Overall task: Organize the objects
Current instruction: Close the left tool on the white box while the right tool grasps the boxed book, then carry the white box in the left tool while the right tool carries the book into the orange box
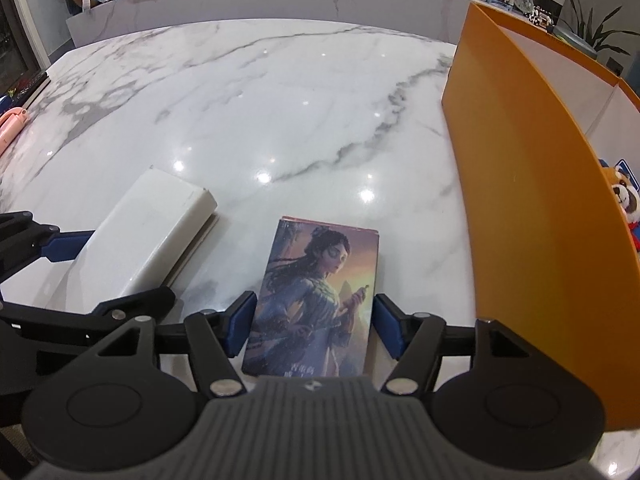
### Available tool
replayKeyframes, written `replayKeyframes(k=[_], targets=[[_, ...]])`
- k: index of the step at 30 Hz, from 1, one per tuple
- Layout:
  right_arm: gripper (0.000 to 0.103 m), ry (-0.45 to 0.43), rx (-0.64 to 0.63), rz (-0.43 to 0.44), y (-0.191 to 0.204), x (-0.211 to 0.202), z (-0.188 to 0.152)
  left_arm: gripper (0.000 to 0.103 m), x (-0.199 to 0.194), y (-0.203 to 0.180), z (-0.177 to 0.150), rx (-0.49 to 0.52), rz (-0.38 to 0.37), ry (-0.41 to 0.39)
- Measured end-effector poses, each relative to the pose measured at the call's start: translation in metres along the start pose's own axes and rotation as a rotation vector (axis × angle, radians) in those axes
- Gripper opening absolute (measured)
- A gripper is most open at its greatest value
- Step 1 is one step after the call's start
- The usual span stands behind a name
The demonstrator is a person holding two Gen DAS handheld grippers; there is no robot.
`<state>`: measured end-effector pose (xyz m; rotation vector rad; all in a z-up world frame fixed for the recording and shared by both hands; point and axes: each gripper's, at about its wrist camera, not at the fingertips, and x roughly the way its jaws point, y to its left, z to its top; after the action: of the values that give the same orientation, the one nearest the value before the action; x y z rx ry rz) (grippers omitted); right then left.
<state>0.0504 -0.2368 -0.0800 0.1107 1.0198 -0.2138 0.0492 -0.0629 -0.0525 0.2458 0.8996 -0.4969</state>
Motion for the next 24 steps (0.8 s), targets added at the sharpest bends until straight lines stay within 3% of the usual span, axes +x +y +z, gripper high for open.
replayKeyframes(k=[6, 11, 16, 24], targets=[[0.066, 0.022, -0.041, 0.023, -0.001, 0.000, 0.001, 0.071, -0.002, -0.001, -0.006, 0.002, 0.004, -0.041], [0.063, -0.007, -0.033, 0.022, -0.002, -0.004, -0.004, 0.071, -0.004, -0.003, -0.003, 0.006, 0.005, 0.006], [0.062, 0.010, -0.021, 0.035, -0.005, -0.007, -0.006, 0.070, -0.010, -0.010, -0.003, 0.047, -0.001, 0.003], [0.061, -0.015, -0.003, 0.047, -0.011, -0.029, -0.008, 0.070, -0.030, -0.014, 0.004, 0.027, -0.021, -0.028]])
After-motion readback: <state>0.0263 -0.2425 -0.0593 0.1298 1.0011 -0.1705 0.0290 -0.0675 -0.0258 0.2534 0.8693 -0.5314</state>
